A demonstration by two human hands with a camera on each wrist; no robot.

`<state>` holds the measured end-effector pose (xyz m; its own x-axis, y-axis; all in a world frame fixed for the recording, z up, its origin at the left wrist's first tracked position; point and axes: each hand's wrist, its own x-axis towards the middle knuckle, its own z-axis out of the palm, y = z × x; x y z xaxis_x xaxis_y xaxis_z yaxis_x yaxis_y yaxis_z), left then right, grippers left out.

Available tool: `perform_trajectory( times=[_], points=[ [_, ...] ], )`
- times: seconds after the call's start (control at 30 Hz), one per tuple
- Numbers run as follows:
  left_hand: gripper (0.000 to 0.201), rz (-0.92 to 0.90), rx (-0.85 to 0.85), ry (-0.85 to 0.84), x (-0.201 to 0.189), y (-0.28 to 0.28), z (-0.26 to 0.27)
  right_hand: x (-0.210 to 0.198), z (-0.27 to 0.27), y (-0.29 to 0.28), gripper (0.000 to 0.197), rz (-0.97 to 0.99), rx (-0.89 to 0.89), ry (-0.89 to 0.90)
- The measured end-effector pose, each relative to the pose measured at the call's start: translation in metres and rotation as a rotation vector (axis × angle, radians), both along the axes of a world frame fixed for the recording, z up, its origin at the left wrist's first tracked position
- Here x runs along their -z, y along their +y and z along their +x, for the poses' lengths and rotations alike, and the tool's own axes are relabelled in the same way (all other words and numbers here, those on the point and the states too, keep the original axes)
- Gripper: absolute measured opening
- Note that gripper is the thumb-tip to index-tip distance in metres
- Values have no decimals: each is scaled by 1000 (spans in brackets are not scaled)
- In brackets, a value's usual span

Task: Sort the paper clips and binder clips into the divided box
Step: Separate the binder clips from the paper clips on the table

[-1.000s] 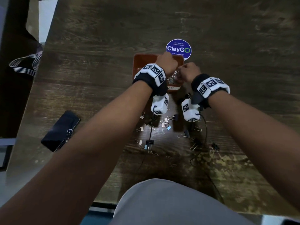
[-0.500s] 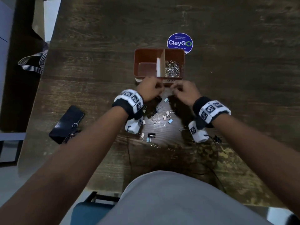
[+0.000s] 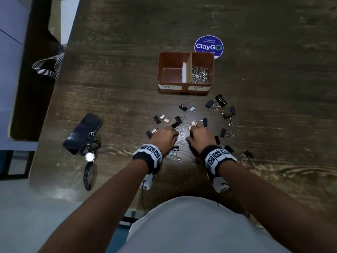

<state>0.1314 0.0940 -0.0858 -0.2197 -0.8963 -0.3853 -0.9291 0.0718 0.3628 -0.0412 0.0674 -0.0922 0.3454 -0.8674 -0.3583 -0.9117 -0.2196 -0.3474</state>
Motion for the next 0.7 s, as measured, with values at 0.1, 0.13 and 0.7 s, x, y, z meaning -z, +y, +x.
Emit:
perform_trajectory(
  times=[0.1, 0.13, 0.7],
  points=[
    [27, -3, -119, -57, 4, -5, -10, 3, 10, 2, 22, 20, 49, -15],
    [26, 8, -154, -65, 6, -8, -13, 6, 12, 2, 16, 22, 71, -37],
    [38, 35, 115, -134, 2, -9, -32, -7, -73, -11, 38, 109, 452, -492]
  ],
)
